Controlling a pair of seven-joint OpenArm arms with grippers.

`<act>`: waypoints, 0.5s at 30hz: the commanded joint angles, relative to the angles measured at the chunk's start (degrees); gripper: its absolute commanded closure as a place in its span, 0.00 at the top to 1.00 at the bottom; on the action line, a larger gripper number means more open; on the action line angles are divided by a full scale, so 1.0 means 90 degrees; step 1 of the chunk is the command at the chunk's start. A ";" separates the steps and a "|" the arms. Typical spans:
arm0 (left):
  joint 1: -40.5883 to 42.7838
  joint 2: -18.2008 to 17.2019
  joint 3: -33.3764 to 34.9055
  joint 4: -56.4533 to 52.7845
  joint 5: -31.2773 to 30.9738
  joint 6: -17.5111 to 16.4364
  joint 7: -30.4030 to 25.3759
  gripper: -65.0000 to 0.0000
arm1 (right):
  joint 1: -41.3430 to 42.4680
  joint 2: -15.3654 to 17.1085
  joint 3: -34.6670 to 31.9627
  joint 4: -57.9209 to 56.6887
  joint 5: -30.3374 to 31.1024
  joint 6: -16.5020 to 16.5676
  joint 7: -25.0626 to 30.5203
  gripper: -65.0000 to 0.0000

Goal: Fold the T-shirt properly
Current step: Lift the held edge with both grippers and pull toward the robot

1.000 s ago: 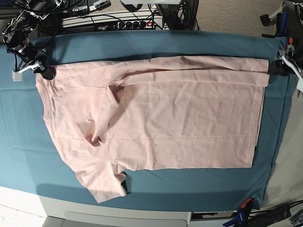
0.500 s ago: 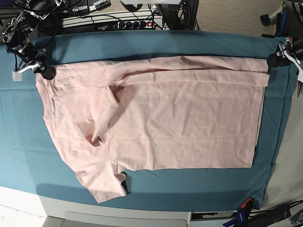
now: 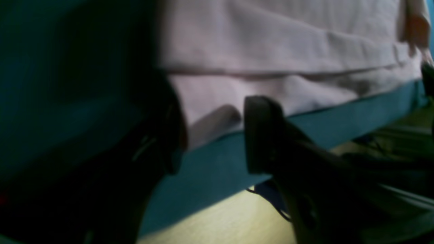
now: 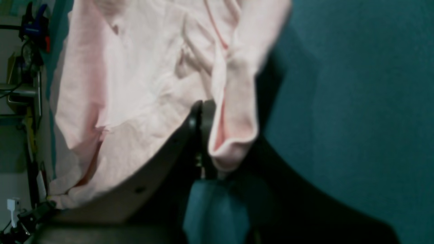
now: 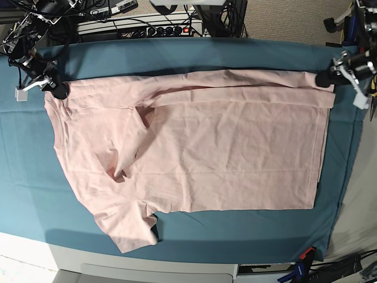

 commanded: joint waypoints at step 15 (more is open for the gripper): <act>-0.0109 -0.0034 0.0090 0.0039 0.0117 -0.0056 0.0121 0.05 | 0.0036 0.0151 0.0017 0.0083 0.0175 0.0049 0.0066 0.01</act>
